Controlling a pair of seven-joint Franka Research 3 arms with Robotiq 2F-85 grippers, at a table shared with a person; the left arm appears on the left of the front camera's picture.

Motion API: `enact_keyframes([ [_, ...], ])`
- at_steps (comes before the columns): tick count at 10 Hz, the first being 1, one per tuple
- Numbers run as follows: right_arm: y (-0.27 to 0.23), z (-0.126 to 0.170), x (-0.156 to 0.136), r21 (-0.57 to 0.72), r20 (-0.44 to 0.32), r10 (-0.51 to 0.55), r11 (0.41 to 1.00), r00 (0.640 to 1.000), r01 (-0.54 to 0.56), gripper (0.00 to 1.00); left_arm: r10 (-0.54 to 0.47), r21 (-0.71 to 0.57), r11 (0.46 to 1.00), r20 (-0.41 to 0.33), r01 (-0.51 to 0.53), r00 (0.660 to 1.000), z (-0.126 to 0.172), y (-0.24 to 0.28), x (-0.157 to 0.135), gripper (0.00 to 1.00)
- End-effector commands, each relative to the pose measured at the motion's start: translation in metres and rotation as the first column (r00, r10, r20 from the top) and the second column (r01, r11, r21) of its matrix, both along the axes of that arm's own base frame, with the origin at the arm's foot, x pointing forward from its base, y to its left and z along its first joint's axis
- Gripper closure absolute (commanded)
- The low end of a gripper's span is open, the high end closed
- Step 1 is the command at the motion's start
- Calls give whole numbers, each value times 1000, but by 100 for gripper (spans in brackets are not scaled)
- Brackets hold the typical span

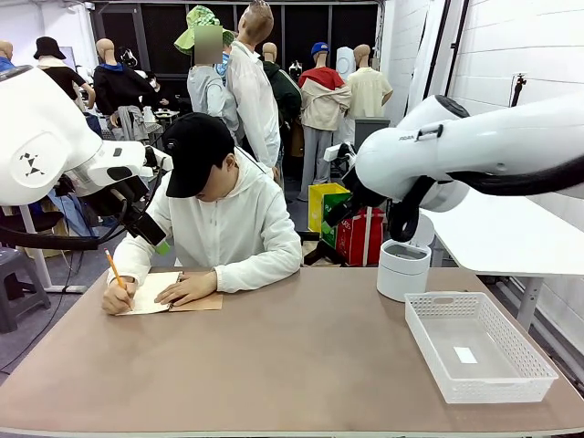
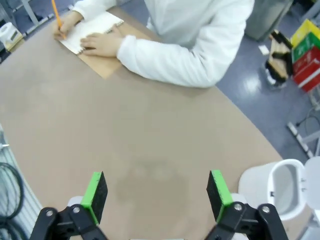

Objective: Sort the paper based on its condition.
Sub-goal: If a person hands you a paper, place it in the Organizing basket , and if it's crumpled, put it in the Trash can.

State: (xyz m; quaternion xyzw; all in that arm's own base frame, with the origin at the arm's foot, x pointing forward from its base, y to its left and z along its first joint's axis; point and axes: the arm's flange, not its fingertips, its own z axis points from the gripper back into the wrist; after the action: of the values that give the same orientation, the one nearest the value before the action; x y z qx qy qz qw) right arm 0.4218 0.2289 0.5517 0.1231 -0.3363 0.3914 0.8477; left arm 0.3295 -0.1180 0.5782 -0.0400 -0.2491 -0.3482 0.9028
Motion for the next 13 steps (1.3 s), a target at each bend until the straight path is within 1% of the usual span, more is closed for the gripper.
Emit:
enact_keyframes([
  [1,-13,-11,-31,72,75,55,996,996,-60,0,-14,-13,1000,-4,14,1000,1,1,0,0],
  [3,-13,-11,-45,104,90,92,989,992,-102,0,-14,-13,1000,-4,14,1000,1,1,0,0],
  [5,-13,-12,-49,123,88,138,981,986,-149,0,-14,-13,1000,-4,14,1000,1,1,0,0],
  [8,-11,-13,-46,103,86,150,982,985,-158,0,-14,-13,1000,-4,14,1000,1,1,0,0],
  [9,-6,-1,-51,94,68,120,988,990,-126,0,-14,-13,1000,-4,14,1000,1,1,0,0],
  [13,-6,-1,-51,94,68,120,988,990,-126,0,-14,-13,1000,-4,14,1000,1,1,0,0],
])
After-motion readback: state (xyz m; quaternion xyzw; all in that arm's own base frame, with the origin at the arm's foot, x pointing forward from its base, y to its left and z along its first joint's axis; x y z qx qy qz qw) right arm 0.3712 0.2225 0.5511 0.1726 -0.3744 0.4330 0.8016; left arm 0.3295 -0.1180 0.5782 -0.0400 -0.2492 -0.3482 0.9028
